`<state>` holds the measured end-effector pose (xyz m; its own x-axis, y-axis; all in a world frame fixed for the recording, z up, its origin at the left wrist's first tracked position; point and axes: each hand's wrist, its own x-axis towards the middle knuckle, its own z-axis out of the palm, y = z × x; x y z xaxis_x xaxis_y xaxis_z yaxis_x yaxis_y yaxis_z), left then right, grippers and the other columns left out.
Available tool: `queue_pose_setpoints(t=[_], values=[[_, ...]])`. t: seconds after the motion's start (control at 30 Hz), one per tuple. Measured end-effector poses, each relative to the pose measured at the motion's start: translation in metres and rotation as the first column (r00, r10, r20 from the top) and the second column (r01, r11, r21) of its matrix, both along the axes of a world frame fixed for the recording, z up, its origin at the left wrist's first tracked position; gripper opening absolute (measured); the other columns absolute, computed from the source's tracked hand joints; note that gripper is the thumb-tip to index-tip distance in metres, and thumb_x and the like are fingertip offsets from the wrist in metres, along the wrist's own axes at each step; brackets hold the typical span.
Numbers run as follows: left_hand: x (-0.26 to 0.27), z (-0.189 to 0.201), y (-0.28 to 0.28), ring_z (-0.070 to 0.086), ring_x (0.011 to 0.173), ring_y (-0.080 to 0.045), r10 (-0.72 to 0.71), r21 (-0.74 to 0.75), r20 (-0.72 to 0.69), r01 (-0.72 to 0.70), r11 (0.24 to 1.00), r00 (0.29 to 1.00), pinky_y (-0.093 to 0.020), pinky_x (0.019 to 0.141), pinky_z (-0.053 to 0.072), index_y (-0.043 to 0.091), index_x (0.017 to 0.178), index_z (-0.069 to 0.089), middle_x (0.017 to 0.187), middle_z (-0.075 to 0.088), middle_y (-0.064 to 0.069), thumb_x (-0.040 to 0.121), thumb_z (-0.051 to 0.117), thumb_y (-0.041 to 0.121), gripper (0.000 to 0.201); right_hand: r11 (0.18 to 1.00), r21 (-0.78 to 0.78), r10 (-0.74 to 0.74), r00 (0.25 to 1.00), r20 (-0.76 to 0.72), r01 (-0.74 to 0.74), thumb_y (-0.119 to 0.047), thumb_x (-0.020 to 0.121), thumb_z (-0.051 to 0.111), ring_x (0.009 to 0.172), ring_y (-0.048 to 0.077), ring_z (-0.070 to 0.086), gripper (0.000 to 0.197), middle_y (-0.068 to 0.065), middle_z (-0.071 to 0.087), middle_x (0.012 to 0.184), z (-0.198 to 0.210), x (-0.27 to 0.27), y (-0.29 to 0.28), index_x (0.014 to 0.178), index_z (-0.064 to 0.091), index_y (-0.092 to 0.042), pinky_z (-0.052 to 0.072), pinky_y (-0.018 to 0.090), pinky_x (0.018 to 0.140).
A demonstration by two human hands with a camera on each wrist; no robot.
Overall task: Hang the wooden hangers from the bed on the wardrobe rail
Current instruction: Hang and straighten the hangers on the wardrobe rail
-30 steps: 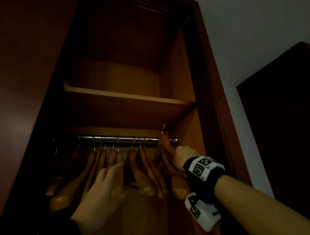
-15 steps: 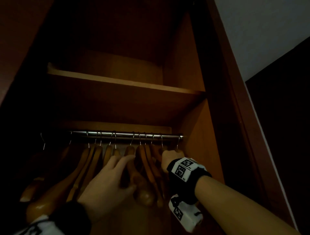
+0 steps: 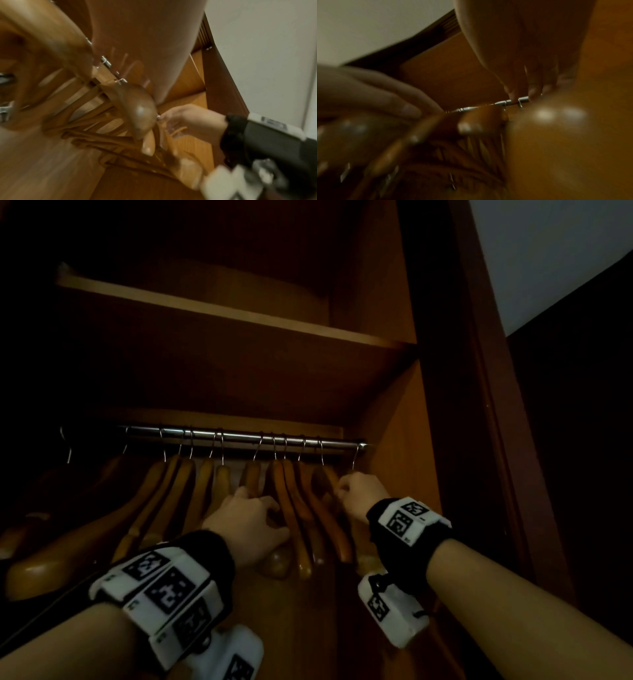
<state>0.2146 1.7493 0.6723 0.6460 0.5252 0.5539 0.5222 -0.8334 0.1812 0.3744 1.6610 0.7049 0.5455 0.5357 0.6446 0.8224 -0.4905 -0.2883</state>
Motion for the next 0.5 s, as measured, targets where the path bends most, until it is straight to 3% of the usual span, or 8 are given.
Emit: queue_pose_setpoints(t=[0.07,0.13,0.2,0.27,0.33,0.4,0.5], values=[[0.006,0.0,-0.002,0.045,0.121,-0.022,0.057,0.005,-0.011,-0.057,0.998,0.998,-0.033,0.101,0.044,0.026,0.133,0.045,0.137,0.035,-0.007,0.091,0.049,0.046,0.047,0.997,-0.066,-0.043,0.999,0.0,0.043,-0.028,0.095,0.048,0.126,0.028,0.046,0.036,0.012,0.032,0.147,-0.011,0.009,0.005,0.13,0.053,-0.018,0.045,0.032,0.098],[0.011,0.001,-0.001,0.051,0.114,-0.02,0.102,-0.002,-0.022,-0.102,0.995,0.995,-0.031,0.096,0.047,0.023,0.127,0.048,0.132,0.043,-0.007,0.091,0.047,0.045,0.042,0.992,-0.114,-0.06,0.998,-0.027,0.056,-0.031,0.093,0.051,0.125,0.028,0.046,0.049,0.01,0.024,0.15,-0.021,0.012,0.01,0.139,0.039,-0.025,0.048,0.031,0.091],[0.015,0.003,0.0,0.055,0.106,-0.018,0.111,-0.034,-0.022,-0.111,0.993,0.994,-0.027,0.089,0.049,0.02,0.125,0.048,0.121,0.051,-0.004,0.091,0.048,0.045,0.042,0.988,-0.145,-0.058,0.996,-0.069,0.048,-0.027,0.093,0.05,0.119,0.027,0.052,0.054,0.011,0.037,0.145,-0.026,0.012,0.011,0.144,0.031,-0.025,0.05,0.03,0.087],[0.017,0.006,0.004,0.058,0.099,-0.015,0.096,-0.138,-0.021,-0.098,0.986,0.995,-0.024,0.081,0.049,0.018,0.128,0.046,0.111,0.056,-0.001,0.089,0.053,0.044,0.048,0.987,-0.16,-0.032,0.991,-0.13,0.011,-0.02,0.096,0.045,0.111,0.024,0.058,0.054,0.01,0.051,0.134,-0.027,0.011,0.01,0.147,0.028,-0.023,0.052,0.025,0.073],[0.018,0.006,0.011,0.057,0.103,-0.016,0.054,-0.3,0.001,-0.052,0.953,0.999,-0.025,0.085,0.051,0.017,0.138,0.034,0.12,0.055,-0.003,0.084,0.061,0.042,0.065,0.985,-0.17,-0.029,0.986,-0.165,0.001,-0.016,0.097,0.042,0.105,0.022,0.059,0.046,0.01,0.052,0.133,-0.022,0.011,0.01,0.143,0.036,-0.02,0.047,0.019,0.057],[0.016,0.006,0.018,0.055,0.109,-0.018,0.037,-0.391,0.064,-0.009,0.92,0.997,-0.025,0.085,0.05,0.02,0.143,0.028,0.132,0.049,-0.004,0.079,0.069,0.036,0.078,0.983,-0.182,-0.038,0.985,-0.171,0.006,-0.015,0.097,0.042,0.107,0.023,0.059,0.043,0.012,0.045,0.14,-0.015,0.013,0.008,0.14,0.041,-0.017,0.044,0.018,0.053],[0.012,0.009,0.027,0.057,0.094,-0.016,0.063,-0.439,0.208,0.036,0.898,0.976,-0.026,0.069,0.05,0.021,0.13,0.048,0.119,0.056,-0.004,0.072,0.075,0.026,0.064,0.984,-0.177,-0.066,0.98,-0.189,0.032,-0.016,0.096,0.046,0.105,0.026,0.058,0.046,0.015,0.041,0.142,-0.006,0.021,0.001,0.141,0.039,-0.011,0.039,0.019,0.052]])
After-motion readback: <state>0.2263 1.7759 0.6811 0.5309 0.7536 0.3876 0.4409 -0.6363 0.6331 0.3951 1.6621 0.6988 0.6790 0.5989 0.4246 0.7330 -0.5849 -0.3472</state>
